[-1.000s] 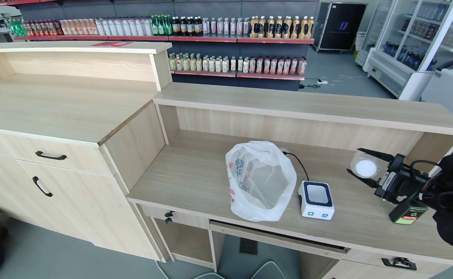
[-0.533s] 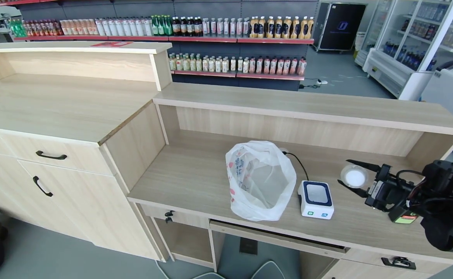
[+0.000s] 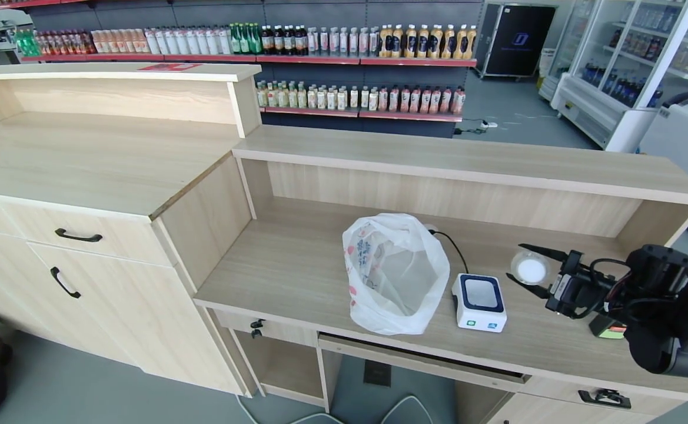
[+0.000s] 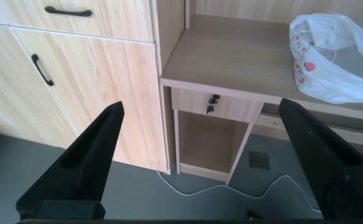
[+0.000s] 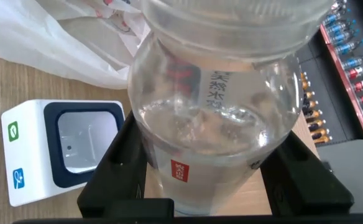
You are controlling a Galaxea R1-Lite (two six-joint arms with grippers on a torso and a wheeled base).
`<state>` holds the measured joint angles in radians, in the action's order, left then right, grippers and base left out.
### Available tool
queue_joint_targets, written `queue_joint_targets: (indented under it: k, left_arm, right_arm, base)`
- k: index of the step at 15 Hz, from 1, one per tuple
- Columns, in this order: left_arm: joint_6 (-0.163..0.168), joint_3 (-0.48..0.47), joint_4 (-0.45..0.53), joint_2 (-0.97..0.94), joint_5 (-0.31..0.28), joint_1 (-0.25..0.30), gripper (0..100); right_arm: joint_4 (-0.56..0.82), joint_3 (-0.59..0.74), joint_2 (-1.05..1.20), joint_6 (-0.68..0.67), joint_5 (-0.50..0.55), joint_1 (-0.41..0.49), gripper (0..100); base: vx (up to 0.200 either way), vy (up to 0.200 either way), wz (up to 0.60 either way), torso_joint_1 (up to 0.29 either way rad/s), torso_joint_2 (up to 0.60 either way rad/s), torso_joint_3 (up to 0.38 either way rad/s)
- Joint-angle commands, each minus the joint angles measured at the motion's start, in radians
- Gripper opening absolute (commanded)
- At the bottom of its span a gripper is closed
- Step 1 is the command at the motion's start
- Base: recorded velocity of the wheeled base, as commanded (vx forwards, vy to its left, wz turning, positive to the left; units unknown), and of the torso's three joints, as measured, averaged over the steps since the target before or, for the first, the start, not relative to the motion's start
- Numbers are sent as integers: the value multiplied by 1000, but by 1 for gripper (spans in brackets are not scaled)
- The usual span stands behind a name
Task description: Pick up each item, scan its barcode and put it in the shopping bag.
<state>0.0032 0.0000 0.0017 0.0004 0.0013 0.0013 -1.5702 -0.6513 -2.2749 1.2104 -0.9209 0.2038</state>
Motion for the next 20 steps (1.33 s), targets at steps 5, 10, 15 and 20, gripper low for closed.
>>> queue_joint_targets:
  k: [5, 10, 15, 20]
  left_arm:
    - [0, 0, 0, 0, 0, 0, 100]
    - [0, 0, 0, 0, 0, 0, 100]
    - [0, 0, 0, 0, 0, 0, 100]
    - [0, 0, 0, 0, 0, 0, 100]
  right_arm:
    - [-1, -27, -49, -32, -1, -20, 0]
    - [-1, -70, -74, -57, -3, -57, 0]
    - [-1, -94, -94, -58, -3, -63, 0]
    - [-1, -130, -121, -69, -3, -87, 0]
  base:
    - [0, 0, 0, 0, 0, 0]
    - [0, 0, 0, 0, 0, 0]
    - [0, 0, 0, 0, 0, 0]
    - [0, 0, 0, 0, 0, 0]
